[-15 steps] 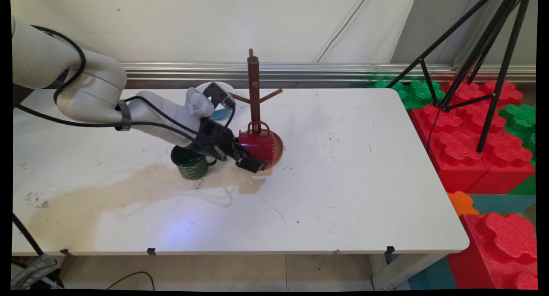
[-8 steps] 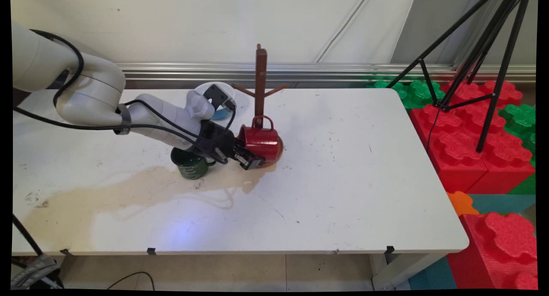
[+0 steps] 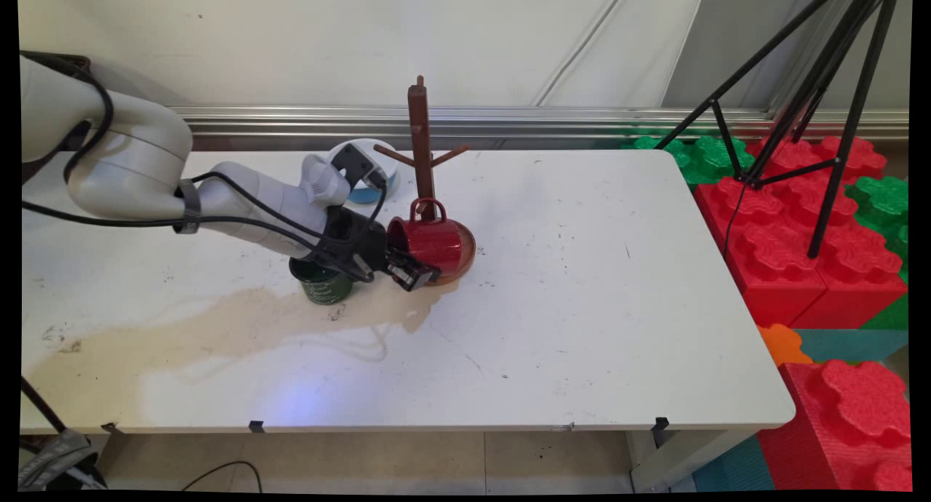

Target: Place the picked object on the table

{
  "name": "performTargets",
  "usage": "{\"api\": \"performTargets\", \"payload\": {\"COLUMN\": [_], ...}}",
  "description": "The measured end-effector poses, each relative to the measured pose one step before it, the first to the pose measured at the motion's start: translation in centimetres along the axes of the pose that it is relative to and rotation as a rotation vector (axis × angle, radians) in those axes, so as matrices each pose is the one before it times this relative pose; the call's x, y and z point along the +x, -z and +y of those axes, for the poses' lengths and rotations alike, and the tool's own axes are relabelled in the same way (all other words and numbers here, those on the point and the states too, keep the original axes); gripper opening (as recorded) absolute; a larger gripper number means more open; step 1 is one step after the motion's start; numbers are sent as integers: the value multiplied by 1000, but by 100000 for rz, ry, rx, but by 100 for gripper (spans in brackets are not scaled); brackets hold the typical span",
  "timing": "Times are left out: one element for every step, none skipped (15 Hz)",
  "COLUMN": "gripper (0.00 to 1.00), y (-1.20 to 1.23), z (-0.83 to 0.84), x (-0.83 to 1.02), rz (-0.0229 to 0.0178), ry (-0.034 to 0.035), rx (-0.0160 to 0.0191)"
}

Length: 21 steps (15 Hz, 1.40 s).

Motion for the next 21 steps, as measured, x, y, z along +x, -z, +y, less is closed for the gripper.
{"api": "performTargets", "payload": {"gripper": [0,0,0,0,0,0,0,0,0,0,0,0,0,0,0,0,0,0,0,0,0], "y": [220,237,235,248,238,196,129,215,129,173,121,197,103,161,102,139,92,116,125,108,79], "z": [112,122,114,124,136,118,80,103,74,87,51,57,38,26,19,25,10,18,17,23,17], "x": [-120,-132,-132,-117,-117,-58,-40,-63,-25,-19,-20,-47,-6,-7,-5,7,9,31,31,43,44], "rz": [35,55,92,105,115,241,183,379,249,340,233,303,182,252,164,231,176,289,314,313,249], "ry": [82,77,102,62,32,-6,15,-63,-104,-321,-177,-445,-351,-591,-381,-658,-414,-629,-667,-606,-452], "rx": [-135,-146,-125,-192,-230,-213,-143,-246,-186,-307,-192,-160,-175,-65,-34,-69,-13,-48,-14,17,1]}}
